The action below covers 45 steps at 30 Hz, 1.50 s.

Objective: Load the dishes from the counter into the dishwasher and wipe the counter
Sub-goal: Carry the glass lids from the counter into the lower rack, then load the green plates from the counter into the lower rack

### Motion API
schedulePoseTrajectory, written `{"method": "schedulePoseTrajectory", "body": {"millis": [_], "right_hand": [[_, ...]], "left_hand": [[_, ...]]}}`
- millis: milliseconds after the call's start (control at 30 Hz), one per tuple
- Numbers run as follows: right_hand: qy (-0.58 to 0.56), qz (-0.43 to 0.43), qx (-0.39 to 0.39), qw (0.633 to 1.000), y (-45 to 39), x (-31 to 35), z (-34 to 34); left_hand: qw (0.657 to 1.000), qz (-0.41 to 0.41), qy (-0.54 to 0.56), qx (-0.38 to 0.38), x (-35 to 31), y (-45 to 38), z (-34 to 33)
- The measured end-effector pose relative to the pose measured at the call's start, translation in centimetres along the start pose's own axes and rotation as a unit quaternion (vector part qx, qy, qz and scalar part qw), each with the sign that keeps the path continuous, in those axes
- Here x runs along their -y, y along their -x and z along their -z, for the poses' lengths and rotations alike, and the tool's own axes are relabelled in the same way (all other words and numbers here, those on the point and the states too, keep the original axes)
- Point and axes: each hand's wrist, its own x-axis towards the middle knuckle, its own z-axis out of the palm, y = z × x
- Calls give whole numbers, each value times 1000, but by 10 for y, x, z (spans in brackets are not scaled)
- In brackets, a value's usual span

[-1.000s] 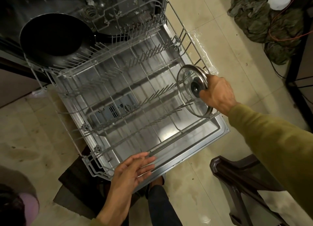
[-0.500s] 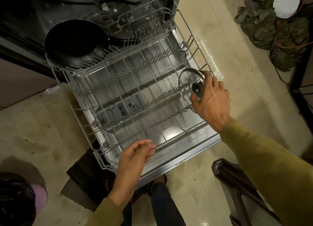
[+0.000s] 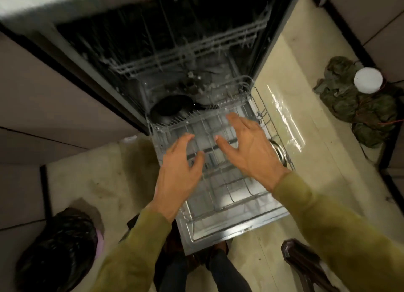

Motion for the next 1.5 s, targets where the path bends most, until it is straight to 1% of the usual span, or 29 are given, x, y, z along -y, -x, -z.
{"method": "schedulePoseTrajectory", "body": {"millis": [100, 233, 333, 500, 667, 800, 900, 1100, 1300, 1500], "right_hand": [[-10, 39, -22, 999, -4, 48, 37], [-20, 103, -26, 994, -2, 121, 78], [-24, 151, -24, 988, 2, 182, 103], [-25, 227, -19, 973, 1, 281, 126], [-3, 282, -34, 959, -1, 370, 127], [11, 298, -35, 954, -7, 432, 112], [22, 304, -40, 952, -17, 476, 97], [26, 279, -34, 959, -42, 541, 75], [33, 264, -53, 963, -68, 566, 72], [31, 267, -63, 961, -98, 573, 67]], "left_hand": [[999, -15, -16, -50, -24, 14, 56], [994, -23, -35, -102, -43, 41, 133], [986, -9, -44, -159, -51, 67, 190], [968, 23, -20, -249, -47, 112, 271], [953, 44, 7, -300, -26, 143, 339], [947, 46, 16, -318, -1, 155, 392], [948, 42, 19, -316, 19, 156, 432], [951, 28, 25, -308, 55, 140, 501], [951, -3, 26, -308, 66, 118, 539], [952, -1, 35, -303, 70, 88, 555]]}}
